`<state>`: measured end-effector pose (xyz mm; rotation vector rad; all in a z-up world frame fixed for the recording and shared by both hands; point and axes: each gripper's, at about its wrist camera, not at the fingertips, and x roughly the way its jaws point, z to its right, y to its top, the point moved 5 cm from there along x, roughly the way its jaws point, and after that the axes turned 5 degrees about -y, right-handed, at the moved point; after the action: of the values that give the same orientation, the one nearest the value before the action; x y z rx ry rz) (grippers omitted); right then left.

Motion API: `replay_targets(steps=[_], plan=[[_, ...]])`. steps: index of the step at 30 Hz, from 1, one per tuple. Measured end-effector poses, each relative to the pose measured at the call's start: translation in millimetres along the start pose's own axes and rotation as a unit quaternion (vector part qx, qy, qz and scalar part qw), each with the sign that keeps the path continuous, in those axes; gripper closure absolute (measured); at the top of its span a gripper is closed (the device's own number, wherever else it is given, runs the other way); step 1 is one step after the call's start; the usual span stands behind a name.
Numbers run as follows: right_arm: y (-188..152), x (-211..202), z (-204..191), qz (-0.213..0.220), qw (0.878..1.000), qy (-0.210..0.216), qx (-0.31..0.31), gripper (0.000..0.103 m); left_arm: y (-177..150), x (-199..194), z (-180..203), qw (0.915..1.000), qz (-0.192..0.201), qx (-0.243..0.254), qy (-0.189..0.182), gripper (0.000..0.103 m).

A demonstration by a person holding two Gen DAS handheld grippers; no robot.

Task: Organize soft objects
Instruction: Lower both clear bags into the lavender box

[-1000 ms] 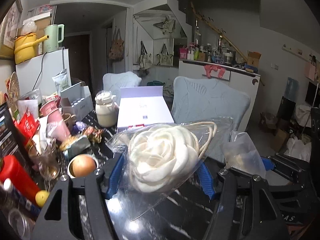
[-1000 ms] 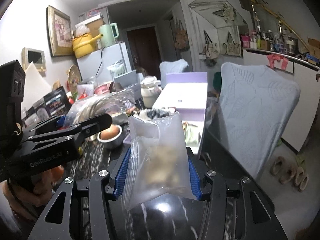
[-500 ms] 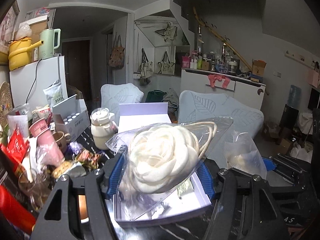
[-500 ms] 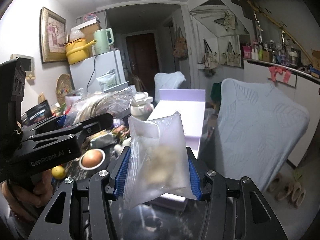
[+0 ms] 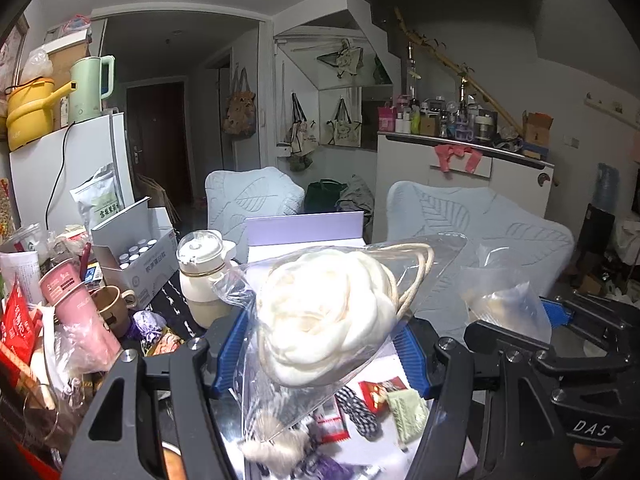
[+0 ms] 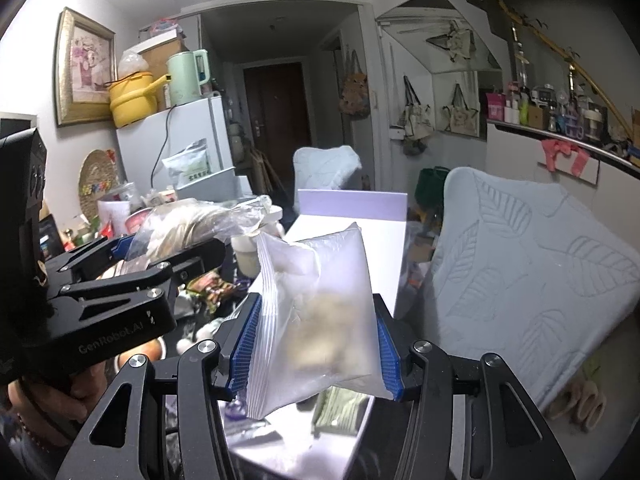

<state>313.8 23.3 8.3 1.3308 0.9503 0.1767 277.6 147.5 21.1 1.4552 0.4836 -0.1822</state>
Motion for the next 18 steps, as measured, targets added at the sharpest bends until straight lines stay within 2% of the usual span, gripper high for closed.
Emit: replay_targets(steps=[4, 11, 18], plan=[[1, 24, 1, -0.017, 1.0, 0.001, -0.002, 0.051, -6, 23, -8, 0.9999, -0.015, -0.004, 0.002, 0.038], [-9, 60, 2, -0.049, 0.999, -0.003, 0.002, 0.051, -26, 62, -19, 0.9979, -0.064, -0.004, 0.012, 0.038], [-25, 86, 7, -0.08, 0.997, 0.001, 0.022, 0.051, -43, 85, -24, 0.9947, -0.101, -0.007, 0.018, 0.038]])
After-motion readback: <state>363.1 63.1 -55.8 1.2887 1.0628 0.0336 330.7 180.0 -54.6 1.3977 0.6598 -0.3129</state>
